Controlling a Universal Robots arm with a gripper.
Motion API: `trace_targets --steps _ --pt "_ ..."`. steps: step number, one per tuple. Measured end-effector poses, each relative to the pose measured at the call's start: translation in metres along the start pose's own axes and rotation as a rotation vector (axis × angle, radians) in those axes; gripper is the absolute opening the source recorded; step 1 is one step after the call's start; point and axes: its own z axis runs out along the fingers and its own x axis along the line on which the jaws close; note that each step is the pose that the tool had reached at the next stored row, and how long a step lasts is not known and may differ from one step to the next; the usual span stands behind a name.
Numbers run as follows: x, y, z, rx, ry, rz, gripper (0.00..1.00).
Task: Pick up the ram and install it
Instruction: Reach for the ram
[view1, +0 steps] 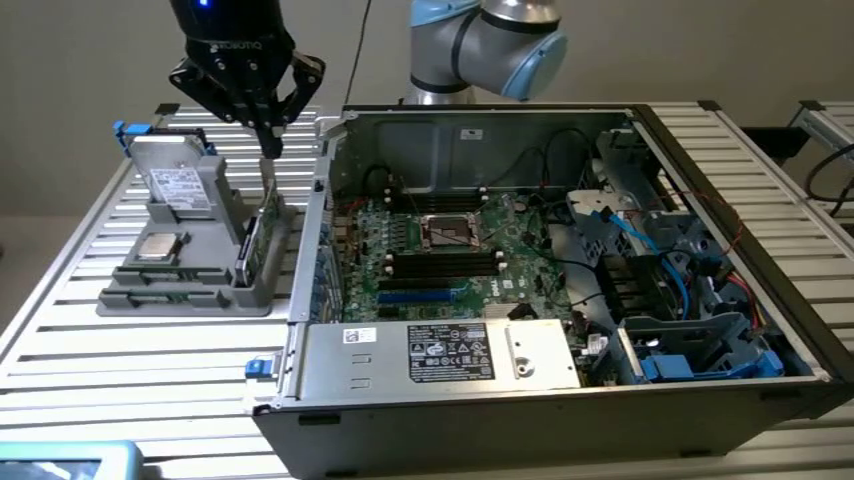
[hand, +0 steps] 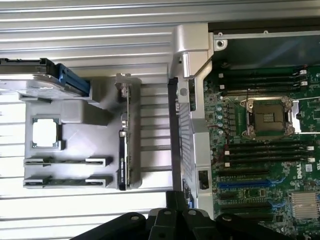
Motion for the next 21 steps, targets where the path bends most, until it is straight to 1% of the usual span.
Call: trace_targets --steps 5,21 --pt "0.021 -0.002 0.0012 -0.0001 0.0 -0.002 0.11" --pt "0.094 -0.0072 0.0044 -0.0001 0.0001 -0.003 0.11"
